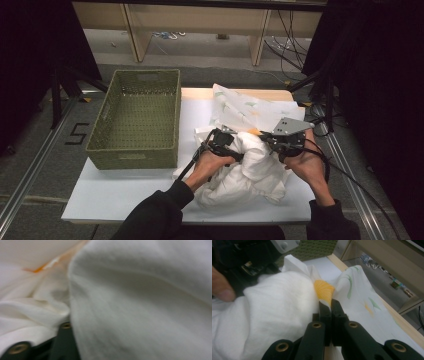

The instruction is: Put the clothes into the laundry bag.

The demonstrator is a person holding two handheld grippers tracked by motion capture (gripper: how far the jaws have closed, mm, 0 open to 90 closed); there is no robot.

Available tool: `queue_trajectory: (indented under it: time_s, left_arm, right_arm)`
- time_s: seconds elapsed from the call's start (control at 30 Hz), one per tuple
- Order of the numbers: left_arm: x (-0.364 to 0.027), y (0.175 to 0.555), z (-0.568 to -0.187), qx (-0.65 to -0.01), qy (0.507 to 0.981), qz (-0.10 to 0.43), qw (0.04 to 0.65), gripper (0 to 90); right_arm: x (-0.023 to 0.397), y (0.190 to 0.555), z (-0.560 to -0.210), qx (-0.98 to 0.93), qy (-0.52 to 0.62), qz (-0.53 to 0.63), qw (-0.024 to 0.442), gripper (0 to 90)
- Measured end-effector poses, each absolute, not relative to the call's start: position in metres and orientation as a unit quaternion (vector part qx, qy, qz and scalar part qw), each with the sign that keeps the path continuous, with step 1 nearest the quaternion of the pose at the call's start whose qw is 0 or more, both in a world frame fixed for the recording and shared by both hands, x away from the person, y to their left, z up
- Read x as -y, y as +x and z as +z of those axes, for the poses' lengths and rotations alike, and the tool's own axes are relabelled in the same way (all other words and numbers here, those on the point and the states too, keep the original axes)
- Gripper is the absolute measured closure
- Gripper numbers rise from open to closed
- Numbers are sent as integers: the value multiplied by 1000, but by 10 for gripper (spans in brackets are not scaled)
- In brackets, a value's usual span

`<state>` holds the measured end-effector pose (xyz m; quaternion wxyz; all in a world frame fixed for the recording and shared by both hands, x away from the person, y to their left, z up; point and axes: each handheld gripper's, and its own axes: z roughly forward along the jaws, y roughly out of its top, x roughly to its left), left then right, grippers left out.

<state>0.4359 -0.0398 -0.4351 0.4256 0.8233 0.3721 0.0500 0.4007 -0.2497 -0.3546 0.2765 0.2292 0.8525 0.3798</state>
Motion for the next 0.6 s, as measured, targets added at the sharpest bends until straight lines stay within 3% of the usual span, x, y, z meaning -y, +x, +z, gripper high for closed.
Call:
queue_trajectory:
  time_s: [0.03, 0.1, 0.13, 0.33, 0.37, 0.4, 0.43, 0.5, 0.6]
  left_arm:
    - [36, 432, -430, -367, 830, 62, 416, 380]
    - [28, 425, -419, -348, 840, 77, 409, 246]
    - [24, 421, -414, -343, 841, 79, 411, 226]
    - [14, 395, -393, -285, 844, 87, 446, 189]
    - [20, 396, -395, -261, 852, 98, 442, 232]
    - [20, 396, -395, -261, 852, 98, 442, 348]
    - [26, 397, -398, -249, 857, 99, 439, 348]
    - [35, 401, -401, -258, 853, 97, 442, 592]
    - [49, 414, -404, -284, 842, 87, 450, 719]
  right_arm:
    - [251, 401, -356, -853, 232, 378, 274, 900]
    - [256, 402, -355, -850, 239, 382, 274, 900]
    - [257, 403, -355, -849, 236, 384, 275, 900]
    - [254, 403, -354, -850, 234, 380, 278, 900]
    - [254, 403, -354, -849, 236, 383, 276, 900]
    - [254, 403, -354, -849, 236, 383, 276, 900]
    - [253, 403, -354, -849, 235, 383, 277, 900]
    - [253, 401, -353, -849, 238, 383, 276, 900]
    - [255, 400, -349, -845, 235, 390, 281, 900]
